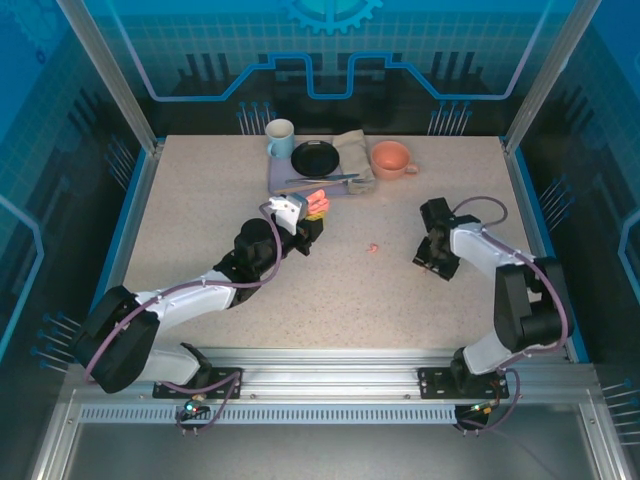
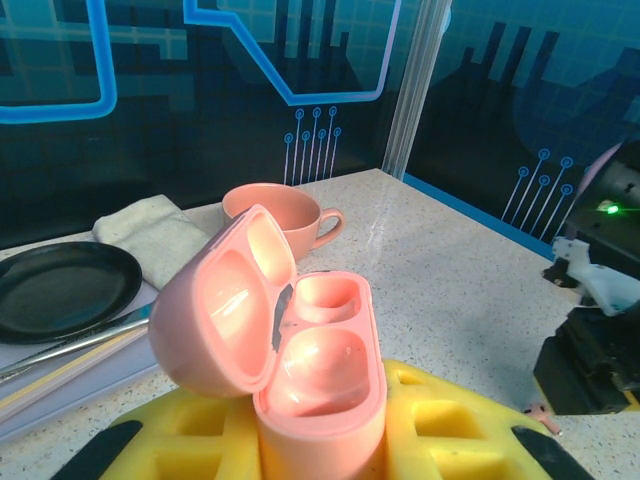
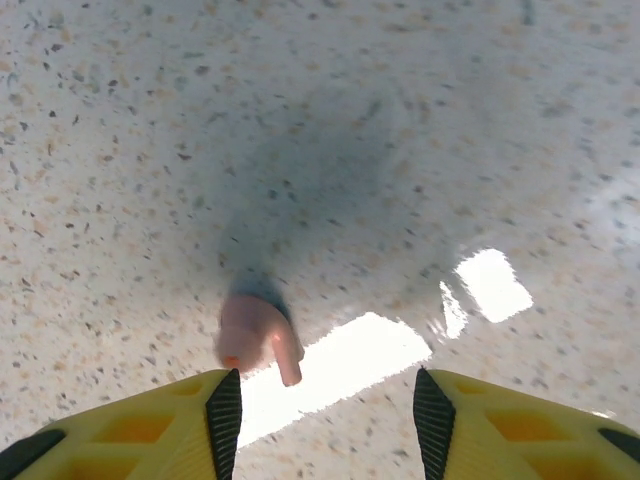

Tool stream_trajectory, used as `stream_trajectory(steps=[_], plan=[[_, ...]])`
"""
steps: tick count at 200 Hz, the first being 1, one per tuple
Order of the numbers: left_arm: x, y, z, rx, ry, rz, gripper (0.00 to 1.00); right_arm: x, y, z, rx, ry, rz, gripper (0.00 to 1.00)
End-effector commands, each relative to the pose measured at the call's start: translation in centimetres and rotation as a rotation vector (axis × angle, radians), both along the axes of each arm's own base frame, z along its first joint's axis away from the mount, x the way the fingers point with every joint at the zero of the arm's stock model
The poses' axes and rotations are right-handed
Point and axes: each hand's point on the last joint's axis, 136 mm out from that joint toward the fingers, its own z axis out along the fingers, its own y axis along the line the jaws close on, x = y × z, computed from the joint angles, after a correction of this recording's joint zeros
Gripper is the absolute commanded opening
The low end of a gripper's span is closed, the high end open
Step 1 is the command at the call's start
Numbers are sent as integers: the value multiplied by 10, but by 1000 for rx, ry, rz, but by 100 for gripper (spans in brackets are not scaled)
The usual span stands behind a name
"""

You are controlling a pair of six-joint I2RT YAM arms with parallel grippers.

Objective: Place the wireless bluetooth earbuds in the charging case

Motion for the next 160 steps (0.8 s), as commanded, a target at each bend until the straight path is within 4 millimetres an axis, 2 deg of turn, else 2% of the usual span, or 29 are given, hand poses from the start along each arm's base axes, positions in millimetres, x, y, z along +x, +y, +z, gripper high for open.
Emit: stream_trajectory(steps=[1,27,48,79,96,160], plan=[[1,3,17,-44,-31,6,0,-8,-17,11,-42,-14,-46,53],[0,3,18,-41,-35,6,0,-12,-30,13,-54,-2,-70,53],[0,4,17,-42,-34,7,0,4,-10,16,44,-71,12,53],[1,2,17,-46,-31,5,0,8,11,15,46,-52,145,60],[1,2,18,-44,-33,5,0,9,19,11,27,-34,208,60],[2,2,21,-36,-40,8,0,20,23,-12,-44,55,282,48]])
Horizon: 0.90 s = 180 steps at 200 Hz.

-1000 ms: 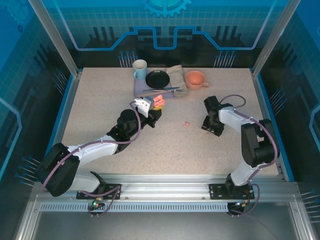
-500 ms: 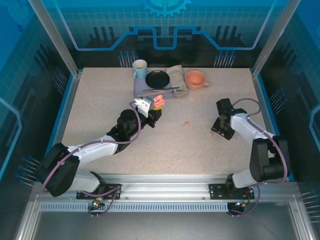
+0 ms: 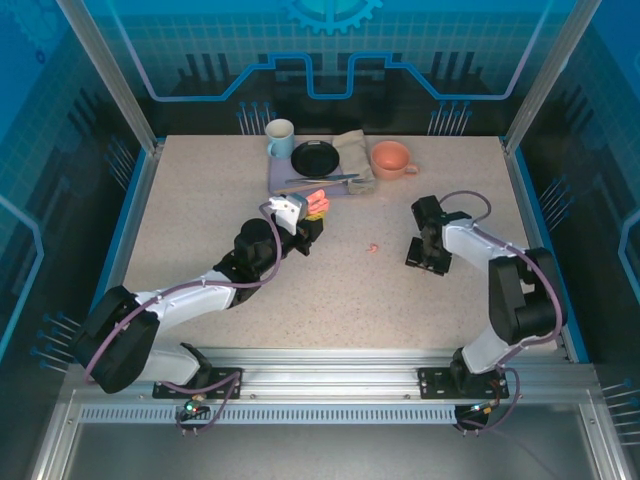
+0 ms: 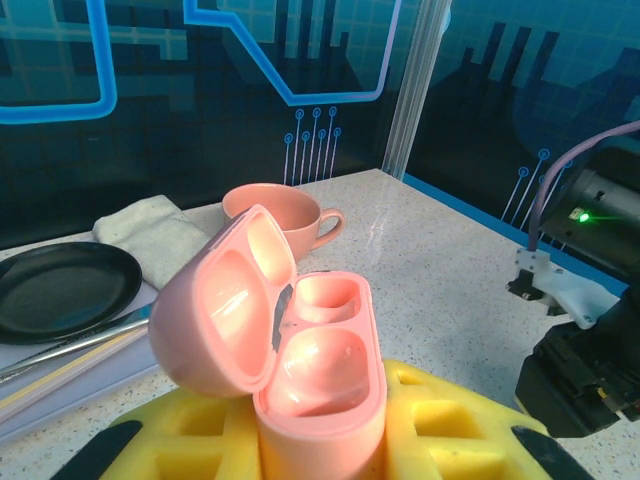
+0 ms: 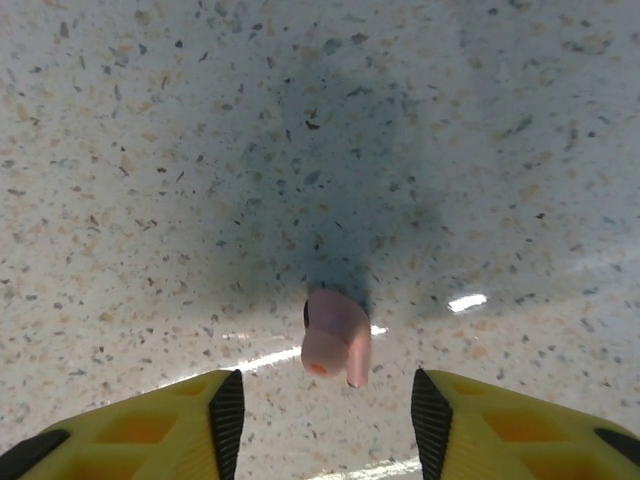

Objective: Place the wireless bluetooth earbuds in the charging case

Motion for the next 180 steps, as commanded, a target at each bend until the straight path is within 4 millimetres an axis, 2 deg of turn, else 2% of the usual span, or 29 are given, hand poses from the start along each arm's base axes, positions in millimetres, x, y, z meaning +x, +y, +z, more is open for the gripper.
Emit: stream_trajectory(steps=[1,53,84,115,148,180], plan=[[2,2,20,-35,-38,8,0,8,0,-2,-43,9,43,48],[2,3,19,-32,-37,10,0,15,-3,-16,-82,50,61,40],[2,3,20,-29,-41,13,0,15,-4,-22,-89,66,66,27],[1,5,20,-25,-44,15,0,13,-2,-23,-73,67,68,19],[0,7,20,-19,-48,21,0,11,16,-13,30,31,75,17],[-1,10,23,-16,-54,32,0,12,59,7,154,-32,113,17]])
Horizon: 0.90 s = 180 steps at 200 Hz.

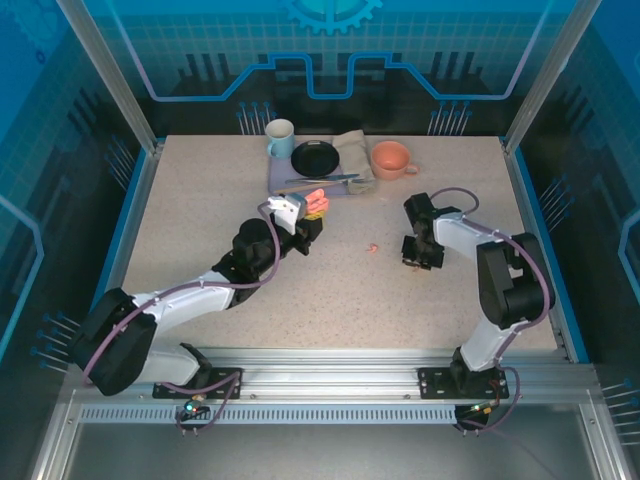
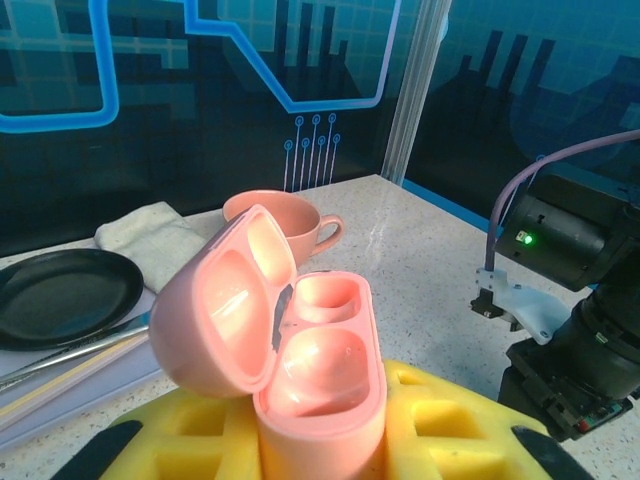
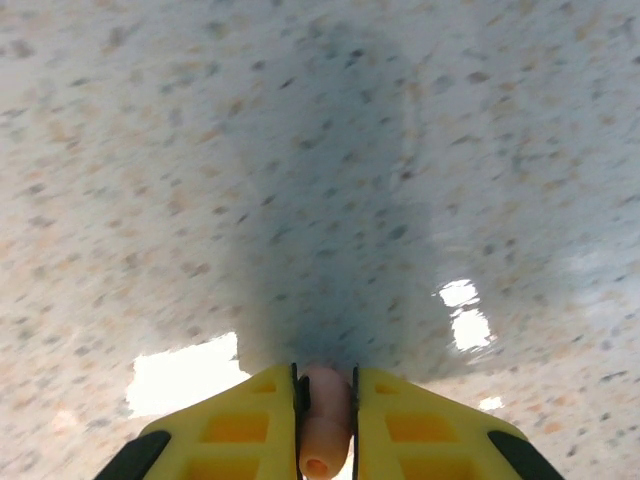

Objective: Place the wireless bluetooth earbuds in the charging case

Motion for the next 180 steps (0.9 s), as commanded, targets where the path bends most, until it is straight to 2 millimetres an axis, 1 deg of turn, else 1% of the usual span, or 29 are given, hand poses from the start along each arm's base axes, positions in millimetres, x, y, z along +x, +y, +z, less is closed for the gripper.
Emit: stream_trajectory(steps=[1,10,19,44,58,72,88,101,121,135,151,180], plan=[[1,9,17,-12,-43,31,0,-1,41,18,130,-51,36,16],[1,10,18,-11,-45,34,0,-1,54,23,157,-55,43,16],[0,11,18,-9,-45,37,0,-1,74,27,210,-74,63,17],[-2,14,20,-7,-48,45,0,-5,143,33,408,-92,120,17],[-3,16,22,-4,-50,49,0,-10,178,29,480,-69,143,17],[-5,18,24,-1,-54,51,0,-16,207,23,528,-45,168,17],[-8,20,25,5,-55,54,0,-23,228,11,530,-8,193,17],[-9,22,26,6,-56,58,0,-27,232,1,507,11,200,17],[-11,25,28,4,-60,63,0,-28,220,-12,447,21,185,21],[-13,27,28,2,-60,63,0,-27,204,-16,369,16,184,26],[-14,28,29,2,-63,63,0,-27,187,-15,305,7,188,32],[-15,29,30,1,-67,65,0,-31,155,-13,194,7,171,35]])
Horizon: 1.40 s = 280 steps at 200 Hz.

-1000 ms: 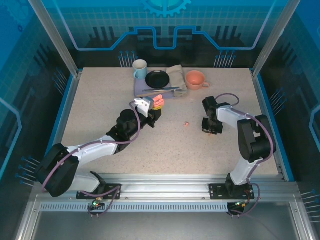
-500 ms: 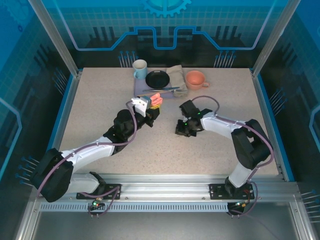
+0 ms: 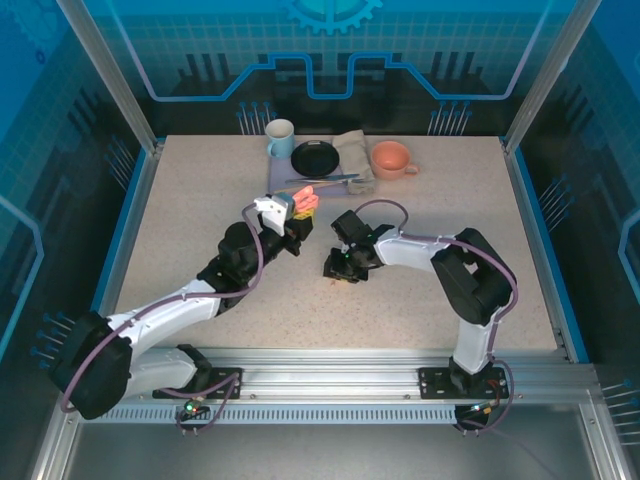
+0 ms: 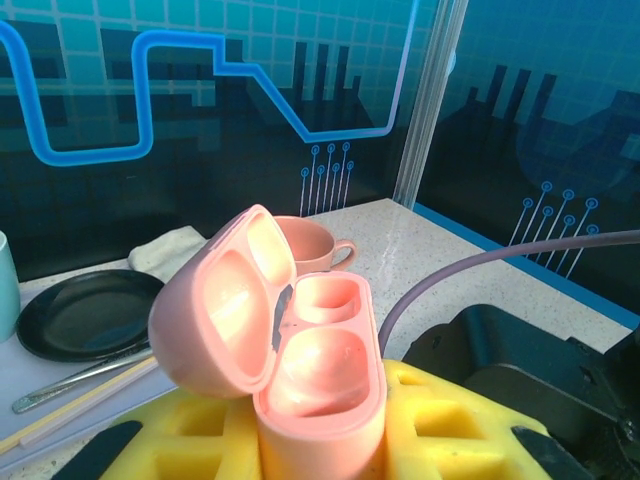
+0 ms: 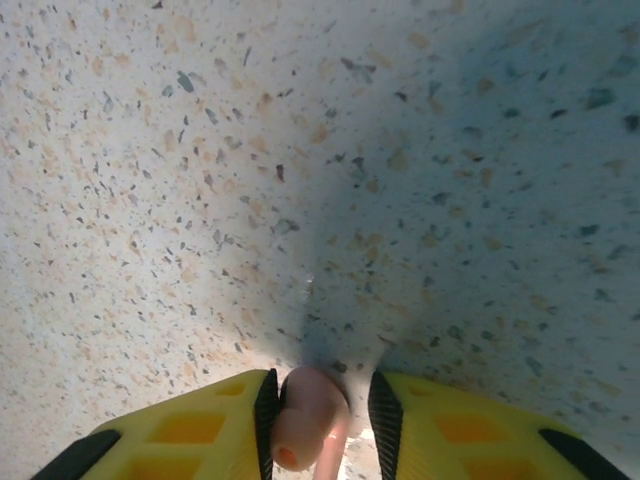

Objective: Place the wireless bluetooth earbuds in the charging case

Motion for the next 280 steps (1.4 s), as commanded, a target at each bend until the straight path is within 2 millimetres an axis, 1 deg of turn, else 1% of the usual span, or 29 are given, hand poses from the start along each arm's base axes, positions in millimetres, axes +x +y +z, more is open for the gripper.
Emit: stream_trajectory(steps=[1,22,36,55,75,81,88,104,118,128,144,161,187,213,229,245,256,265,280], plan=[[0,8,5,14,-31,26,0,-8,-56,-9,-207,21,-46,35],[0,8,6,15,-34,25,0,-14,-77,-8,-261,33,-71,35],[0,8,7,15,-36,24,0,-15,-88,-7,-265,26,-89,36],[0,7,7,12,-34,22,0,-15,-97,-2,-245,14,-102,36],[1,6,6,12,-31,19,0,-13,-107,9,-240,-7,-118,37],[2,6,6,14,-32,20,0,-13,-108,13,-237,-16,-119,40],[2,7,5,13,-31,21,0,-13,-108,17,-230,-23,-124,41],[3,6,6,9,-34,21,0,-12,-101,27,-197,-41,-111,45],[3,5,6,10,-32,19,0,-12,-96,32,-190,-46,-90,49],[4,5,7,9,-34,17,0,-12,-91,33,-193,-48,-66,50],[4,5,7,8,-34,17,0,-12,-91,30,-233,-36,-46,49],[3,5,7,10,-34,17,0,-13,-86,28,-223,-28,-31,48],[3,7,8,11,-38,23,0,-21,-61,27,-159,-15,20,48],[1,9,8,12,-40,28,0,-31,-35,20,-115,26,51,46],[1,10,8,13,-41,31,0,-33,-18,16,-85,45,58,45],[1,12,9,13,-42,35,0,-29,-8,14,-80,47,62,44],[0,12,8,13,-42,35,0,-20,-2,16,-83,35,63,44],[0,13,9,14,-43,37,0,-10,2,23,-82,17,65,43],[-1,14,9,15,-44,40,0,10,10,38,-75,-24,68,43]])
